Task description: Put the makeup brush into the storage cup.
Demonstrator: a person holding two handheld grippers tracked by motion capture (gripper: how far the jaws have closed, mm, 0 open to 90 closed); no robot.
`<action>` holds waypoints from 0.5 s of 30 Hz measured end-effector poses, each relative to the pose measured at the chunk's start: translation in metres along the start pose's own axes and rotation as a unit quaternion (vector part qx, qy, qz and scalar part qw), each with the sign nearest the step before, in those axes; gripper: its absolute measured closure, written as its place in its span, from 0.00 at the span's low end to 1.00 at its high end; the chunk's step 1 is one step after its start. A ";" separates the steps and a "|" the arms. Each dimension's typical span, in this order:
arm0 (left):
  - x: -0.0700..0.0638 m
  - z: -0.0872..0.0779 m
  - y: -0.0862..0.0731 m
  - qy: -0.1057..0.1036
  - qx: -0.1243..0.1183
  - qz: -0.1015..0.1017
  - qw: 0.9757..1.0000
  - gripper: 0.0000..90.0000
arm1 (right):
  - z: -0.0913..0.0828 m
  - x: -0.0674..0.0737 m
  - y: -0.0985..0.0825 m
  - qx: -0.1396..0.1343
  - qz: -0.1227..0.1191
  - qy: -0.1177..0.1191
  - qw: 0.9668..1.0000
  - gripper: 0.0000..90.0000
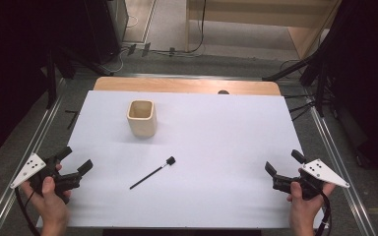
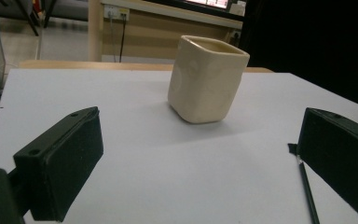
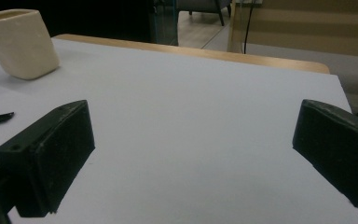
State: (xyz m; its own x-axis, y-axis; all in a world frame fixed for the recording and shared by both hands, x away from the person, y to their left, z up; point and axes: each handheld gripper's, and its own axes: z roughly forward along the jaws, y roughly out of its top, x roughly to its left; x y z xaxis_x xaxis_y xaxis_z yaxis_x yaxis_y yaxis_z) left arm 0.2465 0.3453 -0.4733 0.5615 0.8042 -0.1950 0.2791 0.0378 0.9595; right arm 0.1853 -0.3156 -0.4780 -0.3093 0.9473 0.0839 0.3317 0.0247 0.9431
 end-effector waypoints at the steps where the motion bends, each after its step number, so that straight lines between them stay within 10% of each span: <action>1: -0.002 0.001 0.000 -0.003 -0.001 0.000 1.000 0.01 | 0.000 0.000 -0.001 0.001 -0.001 0.002 1.000 0.00; 15: -0.027 0.030 0.007 -0.038 0.025 0.032 0.998 0.01 | -0.001 0.001 0.001 0.005 -0.013 0.006 1.000 0.00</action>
State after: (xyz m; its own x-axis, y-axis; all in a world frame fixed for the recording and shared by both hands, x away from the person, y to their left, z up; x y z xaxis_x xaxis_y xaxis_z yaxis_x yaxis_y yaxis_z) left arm 0.2566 0.3061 -0.4674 0.6366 0.7566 -0.1493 0.2772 -0.0438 0.9598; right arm 0.1837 -0.3149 -0.4769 -0.3277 0.9426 0.0637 0.3333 0.0522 0.9414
